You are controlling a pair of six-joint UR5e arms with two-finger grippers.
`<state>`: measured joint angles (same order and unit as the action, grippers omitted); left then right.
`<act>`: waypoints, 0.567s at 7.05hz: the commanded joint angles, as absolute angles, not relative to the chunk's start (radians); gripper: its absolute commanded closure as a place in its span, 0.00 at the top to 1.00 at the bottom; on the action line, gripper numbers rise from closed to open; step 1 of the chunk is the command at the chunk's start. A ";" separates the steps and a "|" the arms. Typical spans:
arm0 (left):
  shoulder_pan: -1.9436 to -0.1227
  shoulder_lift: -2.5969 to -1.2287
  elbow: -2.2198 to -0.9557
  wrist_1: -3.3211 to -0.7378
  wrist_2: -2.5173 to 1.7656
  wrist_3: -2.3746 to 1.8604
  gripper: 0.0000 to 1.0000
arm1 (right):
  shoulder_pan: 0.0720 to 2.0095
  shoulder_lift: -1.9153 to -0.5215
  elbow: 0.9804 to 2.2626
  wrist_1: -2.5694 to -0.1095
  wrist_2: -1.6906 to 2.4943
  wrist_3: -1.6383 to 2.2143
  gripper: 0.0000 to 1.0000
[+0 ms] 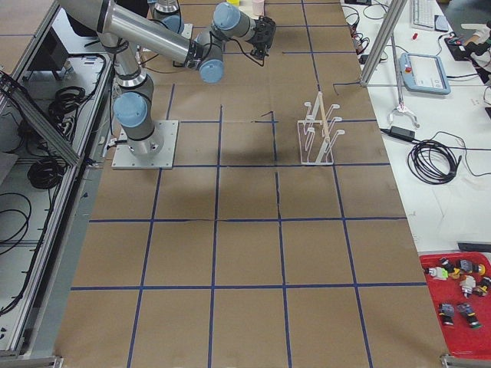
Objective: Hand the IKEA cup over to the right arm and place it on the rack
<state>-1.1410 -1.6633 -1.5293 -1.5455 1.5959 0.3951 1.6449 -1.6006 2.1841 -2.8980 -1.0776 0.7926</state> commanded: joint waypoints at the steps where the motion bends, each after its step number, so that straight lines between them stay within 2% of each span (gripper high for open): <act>1: -1.158 -1.667 -1.479 -1.606 1.515 0.402 0.00 | 1.646 -1.583 2.221 -3.017 -1.068 0.895 1.00; 4: -1.164 -1.640 -1.497 -1.478 1.157 0.484 0.00 | 1.646 -1.532 2.221 -3.128 -1.034 0.907 1.00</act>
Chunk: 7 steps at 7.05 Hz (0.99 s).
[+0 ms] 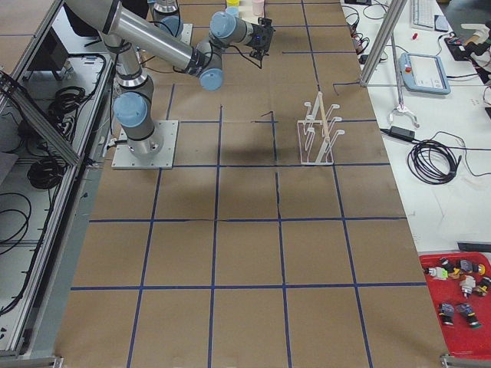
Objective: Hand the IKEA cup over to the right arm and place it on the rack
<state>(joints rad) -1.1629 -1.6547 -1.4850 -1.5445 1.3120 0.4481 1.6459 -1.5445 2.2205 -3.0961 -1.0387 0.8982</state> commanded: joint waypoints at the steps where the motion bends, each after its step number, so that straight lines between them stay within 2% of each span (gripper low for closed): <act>1: -1.164 -1.626 -1.515 -1.412 1.062 0.489 0.00 | 1.646 -1.529 2.221 -3.129 -1.034 0.905 1.00; 3: -1.166 -1.621 -1.622 -1.181 0.814 0.489 0.00 | 1.646 -1.526 2.221 -3.129 -1.034 0.907 1.00; 7: -1.167 -1.534 -1.950 -0.698 0.530 0.491 0.00 | 1.646 -1.510 2.220 -3.183 -1.032 0.983 1.00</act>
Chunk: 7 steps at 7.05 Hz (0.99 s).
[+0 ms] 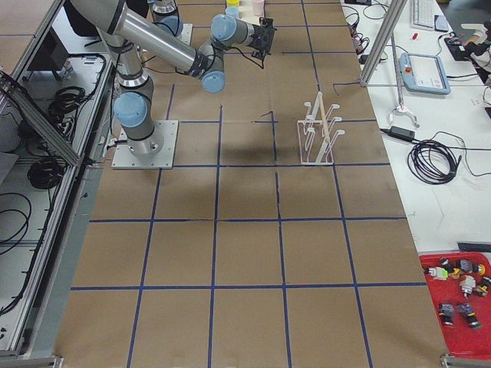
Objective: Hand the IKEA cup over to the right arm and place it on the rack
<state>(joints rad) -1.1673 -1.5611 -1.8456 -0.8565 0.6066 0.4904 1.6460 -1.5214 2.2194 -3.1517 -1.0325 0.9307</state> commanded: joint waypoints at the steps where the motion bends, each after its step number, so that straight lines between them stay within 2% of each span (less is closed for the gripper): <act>1: -1.169 -1.546 -2.050 -0.510 0.496 0.489 0.00 | 1.646 -1.476 2.220 -3.277 -1.034 1.043 1.00; 2: -1.169 -1.560 -2.124 -0.347 0.467 0.486 0.01 | 1.646 -1.441 2.220 -3.349 -1.032 1.090 1.00; 4: -1.207 -1.577 -2.184 -0.211 0.463 0.489 0.01 | 1.646 -1.395 2.220 -3.448 -1.023 1.235 1.00; 7: -1.288 -1.782 -2.195 0.120 0.463 0.467 0.03 | 1.643 -1.350 2.200 -3.461 -0.988 1.342 1.00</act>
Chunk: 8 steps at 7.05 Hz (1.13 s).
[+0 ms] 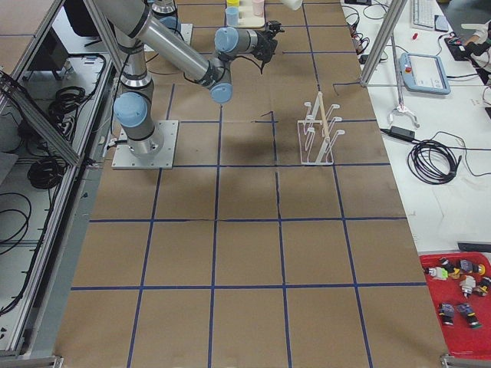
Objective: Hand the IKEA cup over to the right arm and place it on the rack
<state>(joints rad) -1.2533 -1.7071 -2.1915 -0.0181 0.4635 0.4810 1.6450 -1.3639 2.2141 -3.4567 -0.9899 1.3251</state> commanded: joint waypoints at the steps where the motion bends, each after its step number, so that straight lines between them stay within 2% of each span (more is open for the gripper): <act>1: -1.304 -1.822 -2.213 0.218 0.456 0.451 0.03 | 1.641 -1.344 2.195 -3.456 -1.012 1.341 1.00; 4: -1.319 -1.859 -2.263 0.458 0.428 0.283 0.04 | 1.647 -1.325 2.158 -3.458 -1.025 1.336 1.00; 7: -1.406 -1.890 -2.261 0.474 0.445 0.275 0.06 | 1.713 -1.281 2.142 -3.456 -1.038 1.345 0.99; 8: -1.432 -1.893 -2.261 0.476 0.446 0.275 0.06 | 1.739 -1.255 2.088 -3.456 -1.040 1.350 0.99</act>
<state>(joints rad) -1.4004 -1.8863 -2.2615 0.4718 0.4421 0.2755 1.7051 -1.2824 2.1326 -3.4557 -1.0348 1.3453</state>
